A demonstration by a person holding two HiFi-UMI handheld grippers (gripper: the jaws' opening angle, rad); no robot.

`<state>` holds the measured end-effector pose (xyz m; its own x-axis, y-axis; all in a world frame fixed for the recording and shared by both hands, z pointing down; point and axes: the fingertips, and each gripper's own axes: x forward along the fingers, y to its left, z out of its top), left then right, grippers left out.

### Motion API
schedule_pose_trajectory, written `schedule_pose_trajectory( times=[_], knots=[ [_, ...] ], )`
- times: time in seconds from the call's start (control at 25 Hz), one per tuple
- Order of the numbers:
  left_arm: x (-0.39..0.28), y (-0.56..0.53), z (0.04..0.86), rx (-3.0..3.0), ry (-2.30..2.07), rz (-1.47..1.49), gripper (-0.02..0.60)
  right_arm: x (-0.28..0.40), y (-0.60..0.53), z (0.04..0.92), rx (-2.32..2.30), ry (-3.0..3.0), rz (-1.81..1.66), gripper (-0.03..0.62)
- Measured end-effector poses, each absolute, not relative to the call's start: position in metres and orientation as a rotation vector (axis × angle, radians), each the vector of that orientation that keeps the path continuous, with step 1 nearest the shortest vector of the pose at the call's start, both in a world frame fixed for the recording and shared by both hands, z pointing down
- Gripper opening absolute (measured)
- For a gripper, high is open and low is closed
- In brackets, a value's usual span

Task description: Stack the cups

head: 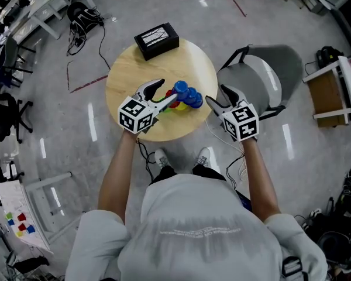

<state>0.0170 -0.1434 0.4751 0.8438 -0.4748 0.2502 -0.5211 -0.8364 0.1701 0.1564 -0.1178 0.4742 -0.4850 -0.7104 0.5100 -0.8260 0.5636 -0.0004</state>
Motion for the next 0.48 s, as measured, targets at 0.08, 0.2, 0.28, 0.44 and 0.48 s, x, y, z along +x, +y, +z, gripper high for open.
schedule_pose_trajectory(
  times=[0.08,0.2,0.28,0.44,0.48],
  knots=[
    [-0.001,-0.145,0.462,2.81,-0.837,0.269,0.295,0.159,-0.126,0.462,1.25,-2.351,0.303,0.298],
    [-0.029,-0.155,0.448,2.798,-0.997,0.333,0.279,0.162,-0.139,0.442,1.294,-2.365,0.235,0.28],
    [-0.048,-0.163,0.438,2.777,-1.131,0.424,0.245,0.164,-0.147,0.427,1.321,-2.37,0.179,0.259],
    [-0.076,-0.177,0.41,2.742,-1.323,0.521,0.175,0.162,-0.162,0.399,1.343,-2.375,0.081,0.233],
    [-0.08,-0.178,0.403,2.749,-1.358,0.554,0.155,0.16,-0.165,0.392,1.346,-2.381,0.057,0.216]
  ],
)
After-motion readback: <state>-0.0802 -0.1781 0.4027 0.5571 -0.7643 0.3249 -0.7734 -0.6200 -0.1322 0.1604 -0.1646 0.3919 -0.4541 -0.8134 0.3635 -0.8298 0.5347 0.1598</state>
